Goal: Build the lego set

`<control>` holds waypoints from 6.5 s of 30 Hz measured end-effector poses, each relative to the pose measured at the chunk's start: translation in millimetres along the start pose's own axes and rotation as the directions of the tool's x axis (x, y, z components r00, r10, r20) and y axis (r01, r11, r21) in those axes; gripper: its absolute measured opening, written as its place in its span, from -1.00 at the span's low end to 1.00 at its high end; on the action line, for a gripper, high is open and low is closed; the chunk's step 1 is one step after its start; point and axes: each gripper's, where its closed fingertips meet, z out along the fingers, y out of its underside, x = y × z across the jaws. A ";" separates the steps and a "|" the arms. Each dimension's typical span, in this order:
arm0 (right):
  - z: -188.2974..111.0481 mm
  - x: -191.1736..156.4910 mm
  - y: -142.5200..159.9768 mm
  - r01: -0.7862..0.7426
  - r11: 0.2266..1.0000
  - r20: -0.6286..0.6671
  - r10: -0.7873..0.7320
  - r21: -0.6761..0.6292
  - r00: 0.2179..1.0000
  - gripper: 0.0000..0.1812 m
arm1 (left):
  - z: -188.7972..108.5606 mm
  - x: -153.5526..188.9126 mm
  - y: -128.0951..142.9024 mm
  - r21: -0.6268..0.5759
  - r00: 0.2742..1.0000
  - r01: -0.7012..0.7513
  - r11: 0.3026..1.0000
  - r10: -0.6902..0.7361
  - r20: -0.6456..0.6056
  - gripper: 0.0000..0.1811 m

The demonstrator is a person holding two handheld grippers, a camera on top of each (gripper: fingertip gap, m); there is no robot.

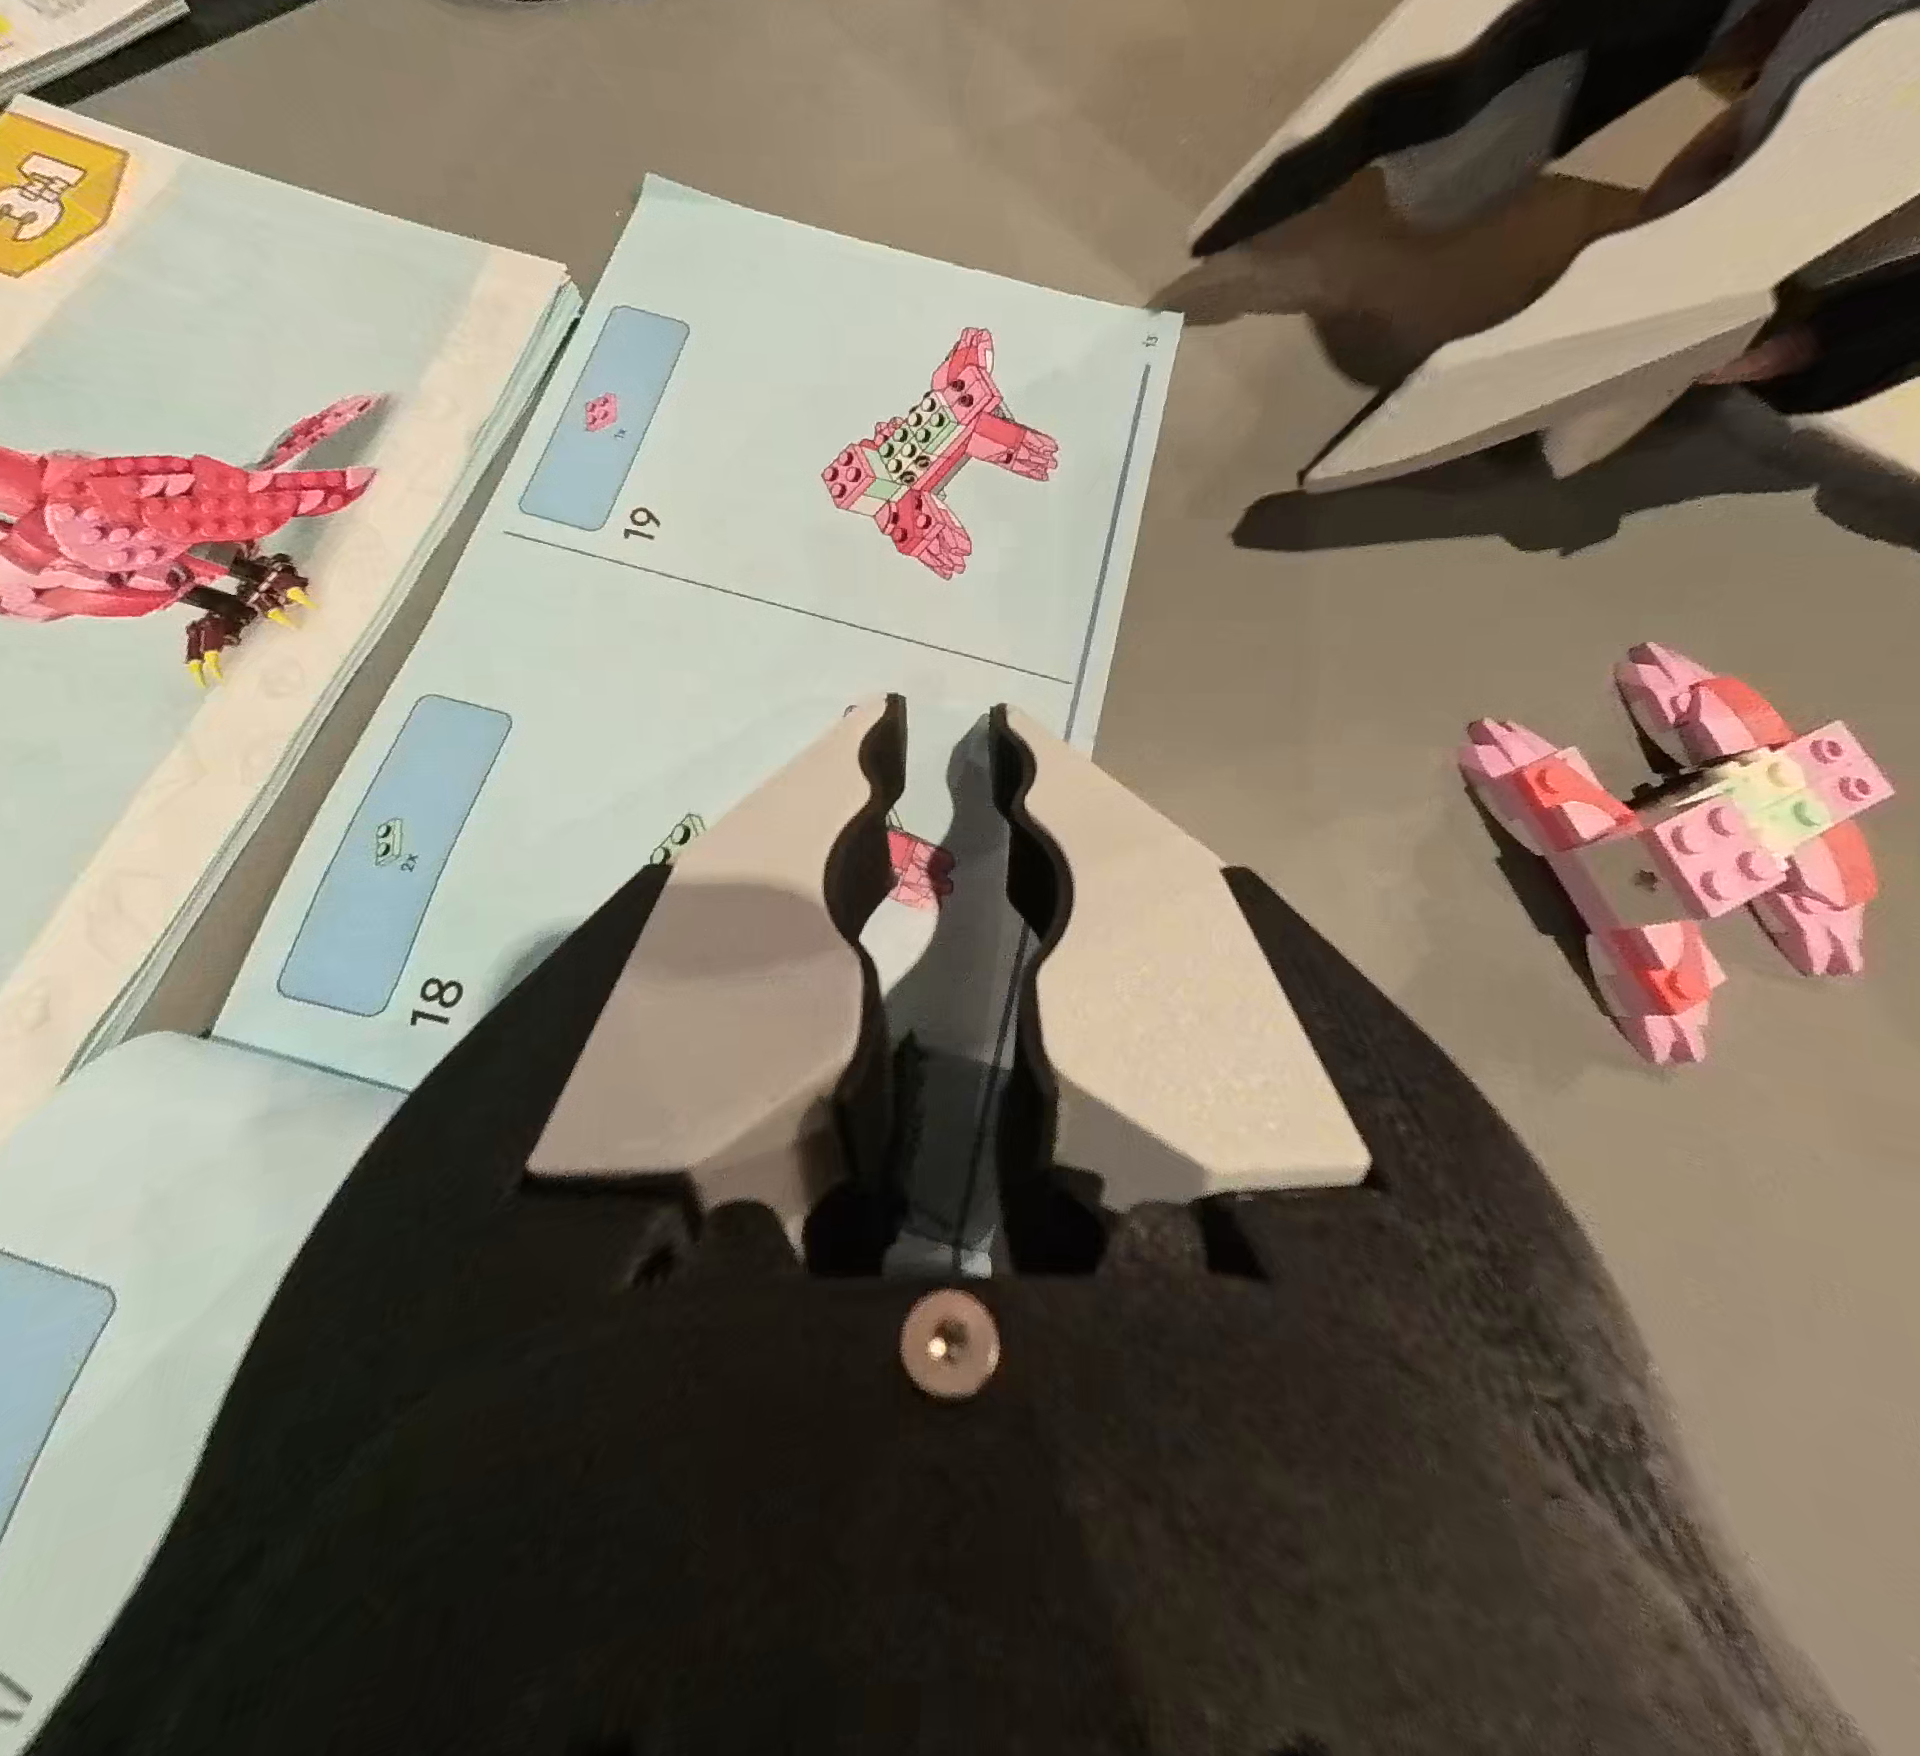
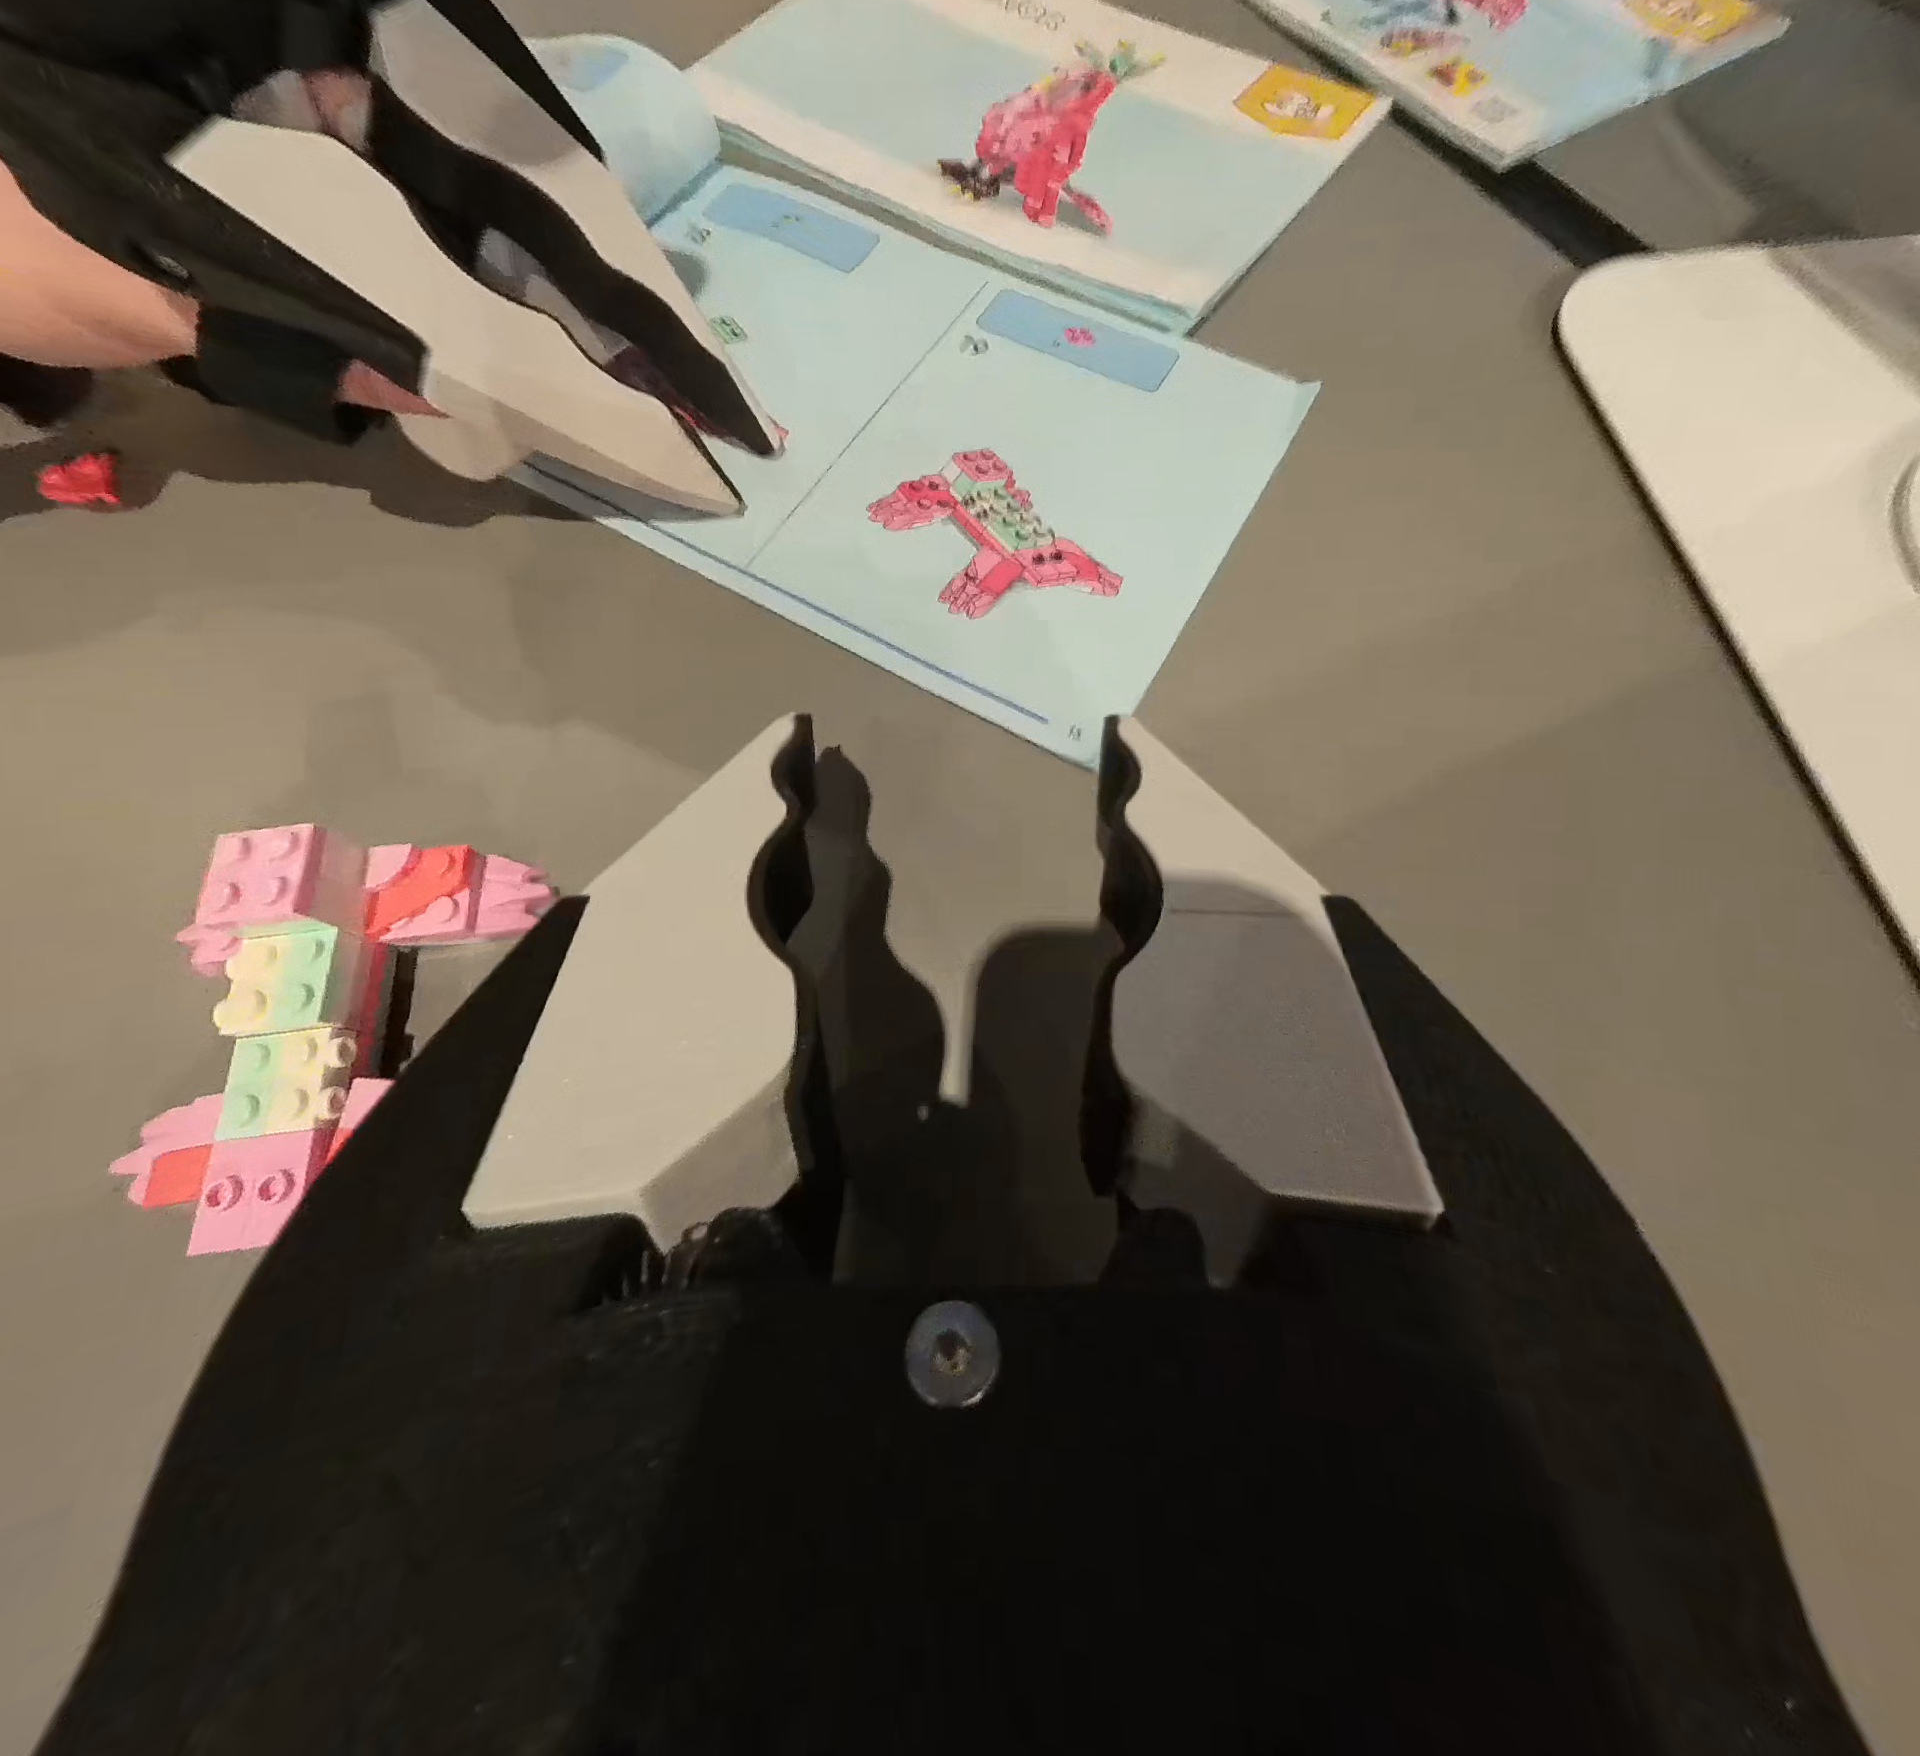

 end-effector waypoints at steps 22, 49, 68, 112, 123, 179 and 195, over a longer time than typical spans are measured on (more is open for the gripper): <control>7.8 5.5 6.9 0.004 0.997 -0.094 -0.010 -0.071 0.996 -0.53 | 0.4 -0.7 -0.2 0.003 1.000 -0.007 1.000 0.007 0.014 -0.84; 12.4 10.1 5.9 0.102 0.989 -0.183 -0.120 -0.104 0.976 -0.59 | 0.3 -1.8 -0.4 0.004 1.000 -0.003 1.000 0.003 0.018 -0.86; 11.9 25.9 7.2 -0.151 0.986 -0.222 0.132 -0.070 0.966 -1.00 | 0.7 -1.9 -0.7 0.004 1.000 -0.007 1.000 0.007 0.023 -0.86; -13.6 19.1 -18.6 -0.441 0.856 -0.087 0.478 0.271 0.874 -0.62 | -3.4 20.0 6.6 0.008 0.969 -0.237 0.971 0.237 -0.072 -0.84; -1.8 23.0 -10.8 -0.668 0.709 0.030 0.681 0.225 0.732 -0.72 | -5.3 21.2 5.9 0.006 0.979 -0.135 0.991 0.134 -0.154 -1.00; 17.5 36.3 1.9 -0.581 0.805 -0.259 0.590 0.118 0.765 -0.97 | -4.5 19.5 6.5 0.000 0.981 -0.144 0.990 0.142 -0.134 -1.00; 20.6 35.4 2.6 -0.479 0.875 -0.331 0.472 0.067 0.817 -1.00 | -4.3 19.5 6.5 0.000 0.981 -0.143 0.990 0.141 -0.135 -1.00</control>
